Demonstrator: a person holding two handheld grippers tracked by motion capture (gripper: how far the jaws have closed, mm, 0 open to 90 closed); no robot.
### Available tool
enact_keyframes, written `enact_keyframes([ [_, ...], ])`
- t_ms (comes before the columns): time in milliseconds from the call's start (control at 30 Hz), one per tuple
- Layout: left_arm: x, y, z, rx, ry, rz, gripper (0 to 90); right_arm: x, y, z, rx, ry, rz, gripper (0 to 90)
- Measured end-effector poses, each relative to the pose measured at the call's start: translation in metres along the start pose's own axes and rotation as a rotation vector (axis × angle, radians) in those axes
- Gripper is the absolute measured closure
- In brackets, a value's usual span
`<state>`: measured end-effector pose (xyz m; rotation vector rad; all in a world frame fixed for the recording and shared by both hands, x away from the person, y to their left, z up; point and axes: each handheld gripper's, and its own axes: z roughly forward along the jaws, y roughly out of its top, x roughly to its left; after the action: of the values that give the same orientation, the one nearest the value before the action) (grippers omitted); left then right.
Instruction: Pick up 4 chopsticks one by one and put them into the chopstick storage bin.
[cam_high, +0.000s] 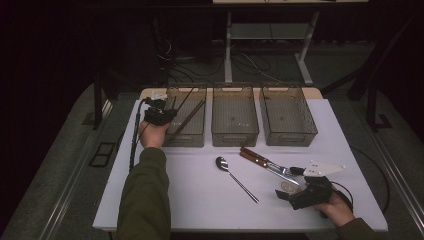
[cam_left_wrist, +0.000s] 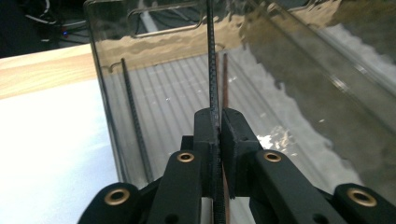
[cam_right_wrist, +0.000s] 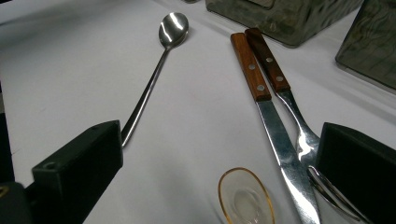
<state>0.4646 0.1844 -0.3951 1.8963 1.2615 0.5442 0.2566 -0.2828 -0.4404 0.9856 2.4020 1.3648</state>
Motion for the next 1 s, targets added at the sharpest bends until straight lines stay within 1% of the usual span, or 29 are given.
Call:
enact_keyframes([
  [67,-0.001,0.001,-0.001,-0.01,0.003,-0.001,71.3,0.0,0.0,0.0,0.0,-0.001,0.0,0.7],
  [167,-0.002,0.001,-0.003,-0.019,-0.009,0.005,65.7,0.0,0.0,0.0,0.003,-0.001,0.002,0.6],
  [367,-0.006,0.004,-0.01,-0.047,-0.073,0.01,54.8,0.0,0.0,0.001,0.007,-0.003,0.001,0.6],
  [400,-0.007,0.004,-0.011,-0.052,-0.082,0.018,53.2,0.0,0.0,0.001,0.007,-0.003,0.002,0.6],
  [467,-0.01,0.005,-0.014,-0.059,-0.089,0.034,50.9,-0.001,0.0,0.001,0.007,-0.003,0.0,0.6],
  [500,-0.011,0.006,-0.015,-0.066,-0.104,0.031,49.8,-0.001,0.0,0.001,0.008,-0.004,0.001,0.6],
  [567,-0.013,0.006,-0.018,-0.053,-0.13,0.048,46.6,-0.001,0.0,0.002,0.007,-0.003,0.001,0.6],
  [600,-0.013,0.006,-0.019,-0.052,-0.136,0.055,45.7,-0.001,0.0,0.002,0.004,-0.003,0.002,0.7],
  [733,-0.016,0.005,-0.023,-0.051,-0.169,0.066,41.8,-0.002,0.001,0.002,0.01,-0.005,0.004,0.6],
  [933,-0.024,0.001,-0.033,-0.043,-0.219,0.117,36.9,-0.002,0.001,0.003,0.01,-0.007,0.004,0.6],
  [1000,-0.028,-0.002,-0.037,-0.05,-0.234,0.133,35.8,-0.002,0.0,0.003,0.013,-0.004,0.003,0.6],
])
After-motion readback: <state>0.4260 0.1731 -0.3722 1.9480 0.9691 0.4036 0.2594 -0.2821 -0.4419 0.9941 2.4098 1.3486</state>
